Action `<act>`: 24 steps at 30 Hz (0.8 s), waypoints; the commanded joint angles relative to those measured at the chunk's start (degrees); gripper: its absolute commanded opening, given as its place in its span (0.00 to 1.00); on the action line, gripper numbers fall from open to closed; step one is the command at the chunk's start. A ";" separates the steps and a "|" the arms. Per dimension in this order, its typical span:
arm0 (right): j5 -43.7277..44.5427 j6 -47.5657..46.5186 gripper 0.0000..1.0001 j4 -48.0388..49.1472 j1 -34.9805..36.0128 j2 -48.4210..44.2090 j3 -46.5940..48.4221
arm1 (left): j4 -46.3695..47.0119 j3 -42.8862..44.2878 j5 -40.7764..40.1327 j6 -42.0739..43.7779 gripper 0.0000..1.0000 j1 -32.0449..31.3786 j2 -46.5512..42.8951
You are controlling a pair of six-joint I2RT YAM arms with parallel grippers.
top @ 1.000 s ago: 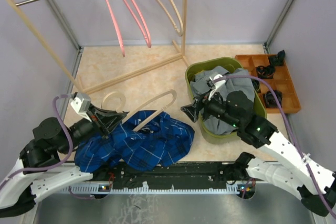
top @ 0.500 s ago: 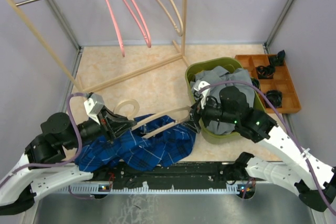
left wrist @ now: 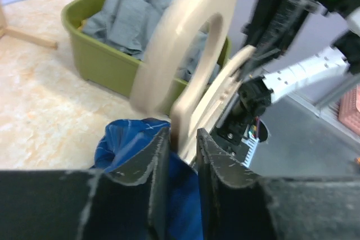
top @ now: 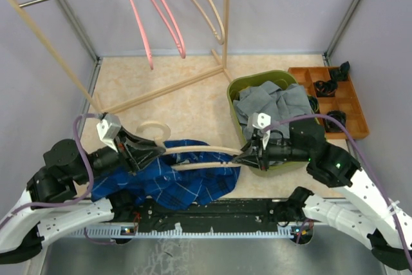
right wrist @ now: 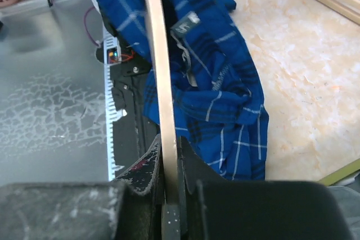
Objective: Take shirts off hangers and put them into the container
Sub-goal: Remove the shirt from the hanger.
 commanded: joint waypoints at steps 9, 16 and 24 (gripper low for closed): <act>15.38 13.60 0.00 -3.60 -0.44 0.32 -0.38 | -6.34 -1.09 -20.11 -3.49 0.77 0.07 5.35; 15.39 18.41 0.00 1.27 -0.42 -1.97 -2.84 | -10.12 -3.62 -24.94 -7.48 0.80 0.07 8.60; 17.07 19.33 0.00 -2.47 -0.44 -5.40 1.87 | -16.92 -4.48 -33.28 -16.01 0.83 0.07 14.05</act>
